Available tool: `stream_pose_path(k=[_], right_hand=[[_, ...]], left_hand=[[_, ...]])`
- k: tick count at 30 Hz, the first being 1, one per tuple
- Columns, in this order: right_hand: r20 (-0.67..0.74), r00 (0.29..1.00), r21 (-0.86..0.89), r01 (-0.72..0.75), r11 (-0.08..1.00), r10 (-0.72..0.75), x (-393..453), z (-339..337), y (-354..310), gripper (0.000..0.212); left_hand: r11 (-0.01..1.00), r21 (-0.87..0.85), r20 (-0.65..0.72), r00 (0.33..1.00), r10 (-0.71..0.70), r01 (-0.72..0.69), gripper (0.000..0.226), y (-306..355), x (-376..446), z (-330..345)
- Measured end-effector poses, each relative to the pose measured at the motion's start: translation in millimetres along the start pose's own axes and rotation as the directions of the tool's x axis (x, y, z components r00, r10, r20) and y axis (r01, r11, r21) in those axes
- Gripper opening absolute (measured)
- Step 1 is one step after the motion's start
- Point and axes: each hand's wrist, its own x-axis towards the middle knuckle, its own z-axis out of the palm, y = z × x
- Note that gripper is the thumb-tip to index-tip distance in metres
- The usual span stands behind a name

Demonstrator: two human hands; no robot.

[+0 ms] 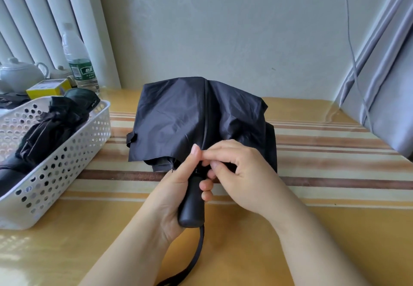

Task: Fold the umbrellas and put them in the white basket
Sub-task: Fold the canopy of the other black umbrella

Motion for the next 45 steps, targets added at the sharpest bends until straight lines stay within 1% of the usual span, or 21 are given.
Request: stream_pose_path(k=[2,3,4,6,7,8,9,11,13,15,20,22,24,27,30,32,36,40,42,44,45], right_hand=[[0.063,0.995,0.149,-0.086,0.985,0.077,-0.3,-6.0,-2.4,0.038],[0.067,0.992,0.194,-0.117,0.974,0.106,-0.2,-7.6,-2.4,0.036],[0.024,0.992,0.172,-0.126,0.977,0.124,0.4,-8.6,-0.7,0.03],[-0.183,0.976,-0.016,-0.125,0.992,0.12,2.9,-9.9,9.3,0.019],[-0.28,0.954,-0.068,-0.135,0.989,0.111,4.1,-11.5,14.7,0.016],[-0.334,0.936,-0.059,-0.135,0.989,0.108,4.8,-13.3,17.1,0.017],[-0.34,0.935,-0.023,-0.116,0.993,0.101,5.1,-14.2,18.0,0.02],[-0.228,0.973,0.003,-0.032,0.999,0.032,3.9,-11.1,14.8,0.031],[-0.071,0.996,-0.044,0.051,0.998,-0.054,2.3,-2.3,10.0,0.035],[-0.015,0.997,-0.102,0.072,0.992,-0.073,2.6,2.9,9.2,0.035],[-0.024,0.999,-0.089,0.046,0.995,-0.048,3.0,4.2,9.6,0.031],[-0.043,0.999,-0.093,0.019,0.996,-0.023,2.5,6.7,6.8,0.026],[-0.067,0.997,-0.044,-0.035,0.998,0.032,2.0,7.4,2.5,0.025],[-0.142,0.983,0.027,-0.116,0.993,0.119,1.5,4.0,-0.6,0.039],[-0.144,0.967,0.11,-0.196,0.975,0.21,0.1,-0.6,-1.9,0.058],[-0.133,0.966,0.156,-0.199,0.968,0.22,0.2,-1.7,-2.5,0.06],[-0.19,0.938,0.269,-0.235,0.934,0.291,-0.4,-1.4,-1.7,0.064],[-0.249,0.916,0.36,-0.215,0.908,0.316,-0.1,-2.5,2.0,0.066],[-0.272,0.903,0.38,-0.216,0.899,0.332,0.1,-1.6,4.5,0.066],[-0.311,0.887,0.374,-0.216,0.902,0.341,0.7,-0.6,8.8,0.066],[-0.333,0.877,0.374,-0.214,0.902,0.346,1.2,-0.3,11.0,0.066]], left_hand=[[1.0,0.001,-0.009,1.0,0.002,-0.002,0.023,1.6,1.3,-2.5],[1.0,-0.002,-0.019,1.0,0.002,-0.003,0.021,2.5,1.6,-2.8],[1.0,-0.002,-0.03,1.0,0.003,-0.003,0.024,3.1,1.8,-3.4],[1.0,0.014,-0.05,0.999,0.006,-0.005,0.029,3.5,1.2,-3.6],[1.0,0.027,-0.055,0.998,0.012,-0.01,0.029,3.8,0.5,-3.5],[0.999,0.045,-0.056,0.998,0.02,-0.018,0.028,4.0,-0.5,-3.6],[0.997,0.069,-0.052,0.998,0.028,-0.025,0.028,4.0,-1.2,-3.0],[0.989,0.138,-0.031,0.998,0.059,-0.054,0.024,3.7,-3.5,-1.2],[0.97,0.222,0.007,0.995,0.1,-0.099,0.016,2.8,-6.3,1.2],[0.942,0.31,0.03,0.992,0.123,-0.127,0.013,1.1,-7.8,1.9],[0.875,0.461,0.003,0.986,0.168,-0.151,0.014,-3.5,-6.1,-0.3],[0.854,0.498,-0.01,0.984,0.179,-0.15,0.021,-5.3,-5.7,0.9],[0.836,0.521,0.002,0.979,0.203,-0.174,0.025,-6.5,-7.3,3.6],[0.793,0.573,0.003,0.969,0.249,-0.205,0.013,-6.0,-11.0,8.9],[0.771,0.61,-0.029,0.967,0.251,-0.182,0.011,-8.6,-12.4,11.1],[0.735,0.661,-0.033,0.973,0.23,-0.151,0.018,-12.3,-12.6,13.4],[0.625,0.769,-0.005,0.976,0.216,-0.134,0.022,-20.7,-9.1,13.7],[0.57,0.814,-0.014,0.977,0.215,-0.114,0.027,-20.0,-9.9,16.1],[0.499,0.861,-0.061,0.955,0.29,-0.097,0.033,-19.1,-10.7,18.2],[0.386,0.917,-0.087,0.892,0.443,-0.102,0.047,-17.9,-13.5,18.5],[0.345,0.929,-0.068,0.855,0.515,-0.134,0.056,-17.8,-14.9,18.2]])
